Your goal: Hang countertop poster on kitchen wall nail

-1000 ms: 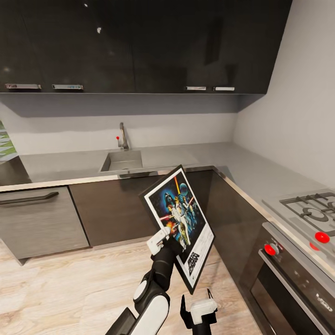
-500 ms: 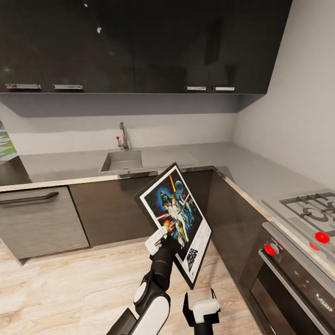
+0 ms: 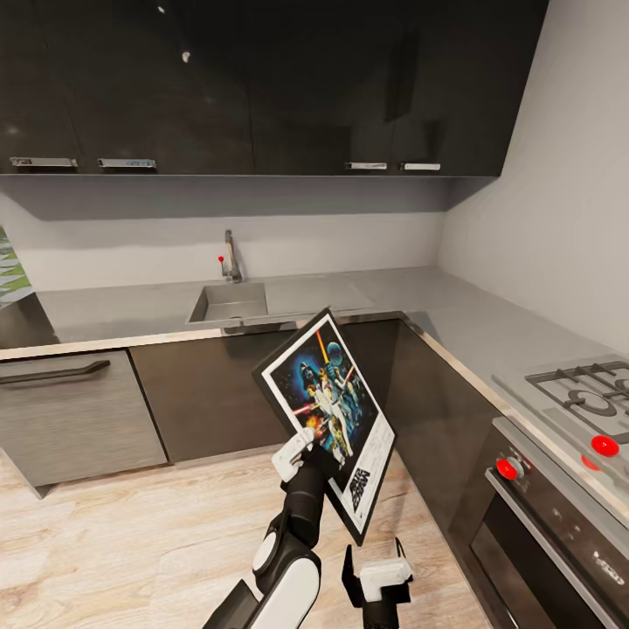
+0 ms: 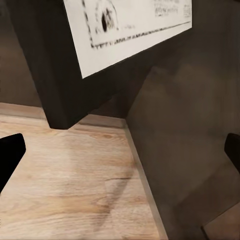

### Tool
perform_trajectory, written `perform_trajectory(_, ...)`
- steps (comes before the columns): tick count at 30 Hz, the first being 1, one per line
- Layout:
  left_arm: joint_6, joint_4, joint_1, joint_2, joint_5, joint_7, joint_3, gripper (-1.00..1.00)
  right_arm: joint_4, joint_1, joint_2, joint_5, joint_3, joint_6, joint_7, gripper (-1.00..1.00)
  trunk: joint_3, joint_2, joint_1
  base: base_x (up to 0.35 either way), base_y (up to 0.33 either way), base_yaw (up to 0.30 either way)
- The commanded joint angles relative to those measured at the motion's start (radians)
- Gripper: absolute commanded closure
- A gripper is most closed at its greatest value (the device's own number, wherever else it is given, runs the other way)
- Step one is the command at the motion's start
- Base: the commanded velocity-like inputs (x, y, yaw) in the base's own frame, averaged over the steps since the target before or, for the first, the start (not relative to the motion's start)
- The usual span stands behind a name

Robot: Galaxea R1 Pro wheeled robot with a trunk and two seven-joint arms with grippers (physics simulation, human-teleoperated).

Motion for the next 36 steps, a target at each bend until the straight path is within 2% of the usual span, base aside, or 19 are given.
perform_trajectory(1, -0.010, 0.000, -0.001, 0.000, 0.008, 0.003, -0.001, 1.00, -0.002, -0.001, 0.000, 0.005, 0.003, 0.005, -0.007, -1.00, -0.001, -0.001, 0.000, 0.000, 0.000, 0.000)
perform_trajectory(20, -0.022, 0.005, -0.001, 0.000, 0.008, 0.003, -0.002, 1.00, -0.013, -0.001, 0.003, 0.005, 0.005, 0.033, -0.005, -1.00, -0.001, -0.001, 0.000, 0.000, 0.000, 0.000)
perform_trajectory(36, -0.022, 0.028, -0.001, 0.000, 0.008, 0.003, -0.013, 1.00, -0.013, -0.005, 0.014, 0.005, 0.005, 0.037, 0.002, -1.00, -0.001, -0.001, 0.000, 0.000, 0.000, 0.000)
